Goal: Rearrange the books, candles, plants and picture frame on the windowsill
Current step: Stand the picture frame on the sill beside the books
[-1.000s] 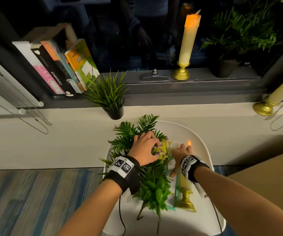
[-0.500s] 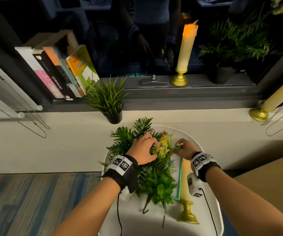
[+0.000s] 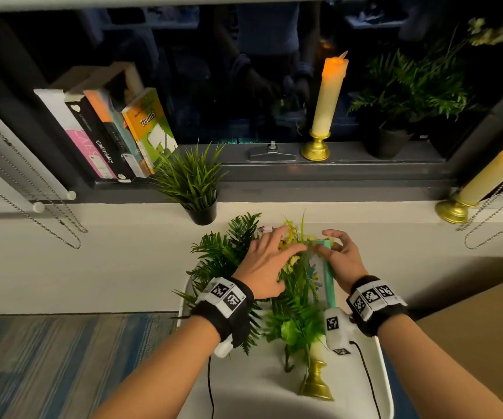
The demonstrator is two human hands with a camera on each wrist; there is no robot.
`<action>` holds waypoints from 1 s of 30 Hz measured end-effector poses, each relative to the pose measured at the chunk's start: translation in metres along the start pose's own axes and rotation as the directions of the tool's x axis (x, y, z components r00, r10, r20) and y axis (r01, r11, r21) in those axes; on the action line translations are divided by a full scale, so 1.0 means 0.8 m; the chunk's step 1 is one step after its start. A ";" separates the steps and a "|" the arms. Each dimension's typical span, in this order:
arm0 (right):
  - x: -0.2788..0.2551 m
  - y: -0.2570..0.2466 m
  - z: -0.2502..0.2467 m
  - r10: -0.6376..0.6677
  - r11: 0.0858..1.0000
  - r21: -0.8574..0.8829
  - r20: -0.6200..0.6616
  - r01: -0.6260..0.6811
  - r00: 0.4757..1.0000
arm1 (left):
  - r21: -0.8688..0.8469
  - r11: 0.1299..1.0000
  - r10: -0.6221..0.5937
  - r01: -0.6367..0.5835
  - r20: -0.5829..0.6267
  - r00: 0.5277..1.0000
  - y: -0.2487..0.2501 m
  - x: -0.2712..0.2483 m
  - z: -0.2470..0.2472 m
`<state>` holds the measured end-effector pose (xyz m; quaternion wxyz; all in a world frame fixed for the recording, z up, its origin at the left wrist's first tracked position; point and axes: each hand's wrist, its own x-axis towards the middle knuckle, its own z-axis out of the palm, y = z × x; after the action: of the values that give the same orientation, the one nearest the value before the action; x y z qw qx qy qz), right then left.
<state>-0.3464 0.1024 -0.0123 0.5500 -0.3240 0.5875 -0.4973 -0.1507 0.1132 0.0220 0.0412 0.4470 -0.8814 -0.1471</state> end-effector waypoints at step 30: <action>-0.072 -0.194 0.017 -0.552 0.805 0.289 0.045 0.518 0.833 | -0.354 0.927 -0.208 0.122 -0.214 0.955 -0.045 0.014 -0.090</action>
<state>-0.3484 0.1072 0.1538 0.4616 -0.4310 0.3645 -0.6843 -0.1145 0.0679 0.0792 0.2140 0.5212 -0.7900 -0.2417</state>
